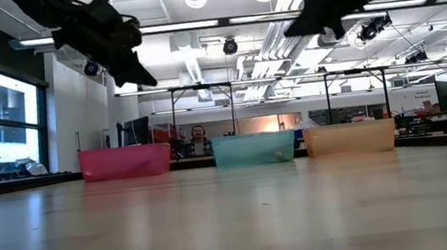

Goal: Sort silverware by color (type)
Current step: Return to Home Position

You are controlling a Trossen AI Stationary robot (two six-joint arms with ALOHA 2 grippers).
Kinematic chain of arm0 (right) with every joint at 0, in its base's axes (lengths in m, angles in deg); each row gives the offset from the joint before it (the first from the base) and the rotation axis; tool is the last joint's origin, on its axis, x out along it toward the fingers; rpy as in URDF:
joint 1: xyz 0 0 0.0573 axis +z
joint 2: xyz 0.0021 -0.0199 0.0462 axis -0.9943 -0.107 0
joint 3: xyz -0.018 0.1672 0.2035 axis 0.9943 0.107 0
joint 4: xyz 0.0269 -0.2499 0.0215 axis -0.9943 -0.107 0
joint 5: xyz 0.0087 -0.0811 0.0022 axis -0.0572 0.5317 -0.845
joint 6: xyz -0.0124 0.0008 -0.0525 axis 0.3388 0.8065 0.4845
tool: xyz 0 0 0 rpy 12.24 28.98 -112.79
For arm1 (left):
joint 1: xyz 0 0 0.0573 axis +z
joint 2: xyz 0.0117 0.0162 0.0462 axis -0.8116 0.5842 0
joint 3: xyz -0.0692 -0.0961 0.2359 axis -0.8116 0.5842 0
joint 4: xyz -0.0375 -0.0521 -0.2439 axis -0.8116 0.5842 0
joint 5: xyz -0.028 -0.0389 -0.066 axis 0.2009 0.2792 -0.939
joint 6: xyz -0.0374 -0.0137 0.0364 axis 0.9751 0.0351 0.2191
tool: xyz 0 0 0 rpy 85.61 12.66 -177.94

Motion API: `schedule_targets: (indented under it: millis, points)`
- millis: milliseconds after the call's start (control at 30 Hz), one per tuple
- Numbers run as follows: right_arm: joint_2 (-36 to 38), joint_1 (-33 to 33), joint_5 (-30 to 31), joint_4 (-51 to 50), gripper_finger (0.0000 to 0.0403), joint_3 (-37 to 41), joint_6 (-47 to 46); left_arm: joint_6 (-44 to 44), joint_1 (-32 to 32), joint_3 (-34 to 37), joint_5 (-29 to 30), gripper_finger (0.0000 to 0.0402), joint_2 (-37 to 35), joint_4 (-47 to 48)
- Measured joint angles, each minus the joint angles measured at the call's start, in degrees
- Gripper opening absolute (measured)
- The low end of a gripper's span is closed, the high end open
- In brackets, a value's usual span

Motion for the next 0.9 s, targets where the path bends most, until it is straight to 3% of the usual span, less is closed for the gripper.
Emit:
schedule_targets:
  millis: [167, 467, 767, 900]
  points:
    - [0.04, 3.44, -2.13, 3.58, 0.0, -0.02, 3.58, 5.15, -0.66, 6.42, -5.06, 0.0, -5.43, -6.55]
    - [3.1, 5.96, -5.49, 4.51, 0.0, 1.11, 5.22, 9.28, -1.42, 15.45, -5.28, 0.0, -15.97, -15.48]
    - [17.97, 5.99, -5.68, 26.69, 0.0, 21.2, 2.18, 14.99, -1.9, 19.95, -6.64, 0.0, -23.87, -19.98]
    - [24.73, 5.96, -4.59, 31.74, 0.0, 27.07, 1.38, 15.82, -2.89, 19.95, -5.71, 0.0, -25.27, -20.39]
